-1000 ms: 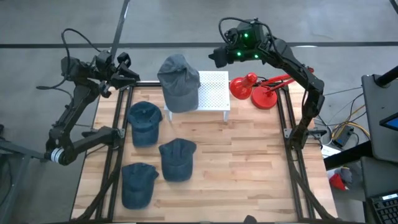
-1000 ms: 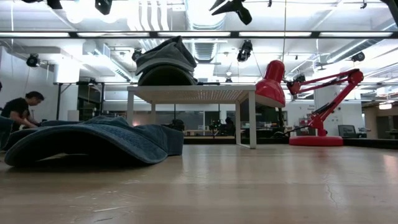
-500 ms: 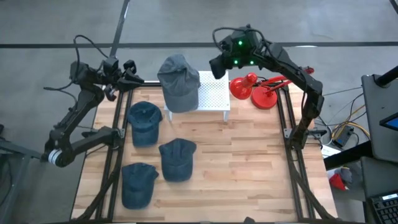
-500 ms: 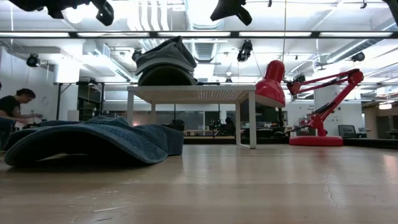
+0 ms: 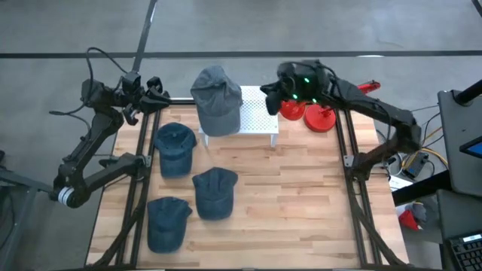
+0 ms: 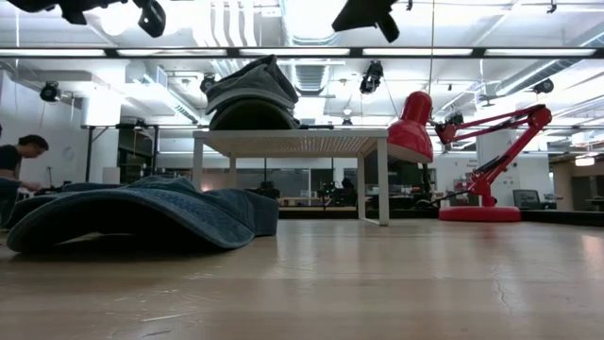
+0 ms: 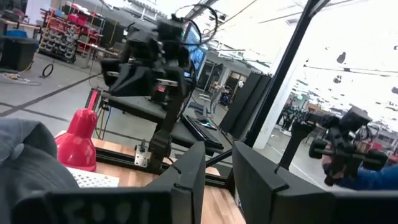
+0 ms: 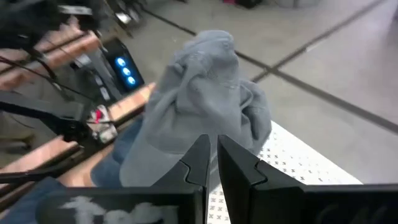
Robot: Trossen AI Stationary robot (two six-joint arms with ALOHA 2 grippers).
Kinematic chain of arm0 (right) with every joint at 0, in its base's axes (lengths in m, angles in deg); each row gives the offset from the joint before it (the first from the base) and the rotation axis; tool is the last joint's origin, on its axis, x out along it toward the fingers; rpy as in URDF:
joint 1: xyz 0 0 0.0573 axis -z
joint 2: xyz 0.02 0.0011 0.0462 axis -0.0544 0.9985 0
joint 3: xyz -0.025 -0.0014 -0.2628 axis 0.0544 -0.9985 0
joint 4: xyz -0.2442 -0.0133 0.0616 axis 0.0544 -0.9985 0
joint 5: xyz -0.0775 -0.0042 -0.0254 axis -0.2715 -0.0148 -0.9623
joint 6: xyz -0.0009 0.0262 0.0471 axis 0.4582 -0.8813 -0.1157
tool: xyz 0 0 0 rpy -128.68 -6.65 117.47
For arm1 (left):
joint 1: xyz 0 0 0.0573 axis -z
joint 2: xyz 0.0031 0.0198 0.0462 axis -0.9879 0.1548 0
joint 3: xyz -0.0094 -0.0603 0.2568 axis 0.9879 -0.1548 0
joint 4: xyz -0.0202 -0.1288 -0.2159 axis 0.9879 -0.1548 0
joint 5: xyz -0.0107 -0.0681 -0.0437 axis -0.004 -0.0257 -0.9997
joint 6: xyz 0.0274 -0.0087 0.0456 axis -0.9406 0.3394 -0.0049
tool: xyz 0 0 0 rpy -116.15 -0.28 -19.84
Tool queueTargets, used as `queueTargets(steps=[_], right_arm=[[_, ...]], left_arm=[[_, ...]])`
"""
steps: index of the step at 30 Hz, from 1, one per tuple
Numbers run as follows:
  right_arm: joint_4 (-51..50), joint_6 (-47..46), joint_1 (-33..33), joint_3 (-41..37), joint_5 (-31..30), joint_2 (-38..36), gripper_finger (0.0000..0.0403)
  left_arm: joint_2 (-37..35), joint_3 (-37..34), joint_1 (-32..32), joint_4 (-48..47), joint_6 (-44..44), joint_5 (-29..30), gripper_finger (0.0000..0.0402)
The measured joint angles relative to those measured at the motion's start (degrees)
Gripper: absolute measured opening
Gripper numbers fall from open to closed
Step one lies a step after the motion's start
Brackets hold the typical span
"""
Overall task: Pick & Place hat
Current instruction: Put the top blue cap on the shelf
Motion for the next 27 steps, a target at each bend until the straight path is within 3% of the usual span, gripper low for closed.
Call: queueTargets(steps=[7,16,27], right_arm=[[13.9,-1.3,-2.0,-18.2,0.0,-11.6,0.0028],[26.8,-4.5,-2.3,-35.2,-1.3,-24.4,0.0028],[29.9,-5.2,-2.3,-45.2,-1.3,-36.7,0.0029]], left_arm=[[-0.2,0.0,1.0,-4.6,-0.2,1.8,0.0083],[-1.1,0.0,5.8,-8.3,-1.3,6.5,0.0083],[-1.2,1.6,15.9,-31.5,-15.5,19.2,0.0083]])
